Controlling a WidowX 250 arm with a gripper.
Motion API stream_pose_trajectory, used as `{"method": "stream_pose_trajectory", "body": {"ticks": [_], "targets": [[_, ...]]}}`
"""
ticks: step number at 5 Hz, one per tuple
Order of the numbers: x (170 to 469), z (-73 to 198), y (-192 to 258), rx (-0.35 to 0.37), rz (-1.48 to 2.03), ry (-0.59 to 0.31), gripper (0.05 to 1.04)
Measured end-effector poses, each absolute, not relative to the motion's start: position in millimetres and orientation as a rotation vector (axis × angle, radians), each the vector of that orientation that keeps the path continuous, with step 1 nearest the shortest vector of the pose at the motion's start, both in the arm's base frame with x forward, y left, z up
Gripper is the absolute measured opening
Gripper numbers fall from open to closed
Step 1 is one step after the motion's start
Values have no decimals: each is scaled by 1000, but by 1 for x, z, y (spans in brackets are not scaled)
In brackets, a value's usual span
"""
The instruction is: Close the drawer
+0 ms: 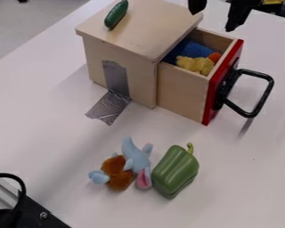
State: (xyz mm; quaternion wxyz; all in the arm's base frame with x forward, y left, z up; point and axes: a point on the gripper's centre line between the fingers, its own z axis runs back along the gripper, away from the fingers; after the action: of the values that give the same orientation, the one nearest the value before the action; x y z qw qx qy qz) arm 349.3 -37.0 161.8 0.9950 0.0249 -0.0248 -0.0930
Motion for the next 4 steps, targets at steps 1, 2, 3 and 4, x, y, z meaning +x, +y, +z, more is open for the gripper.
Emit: {"method": "stream_pose_trajectory", "body": {"ticks": [1,2,3,4], "targets": [[348,150,-37,48,-187,-13,997],[358,135,-60,28,-226,-16,997],[373,122,-109,20,-341,-37,997],[383,107,-150,25,-425,-44,997]]}}
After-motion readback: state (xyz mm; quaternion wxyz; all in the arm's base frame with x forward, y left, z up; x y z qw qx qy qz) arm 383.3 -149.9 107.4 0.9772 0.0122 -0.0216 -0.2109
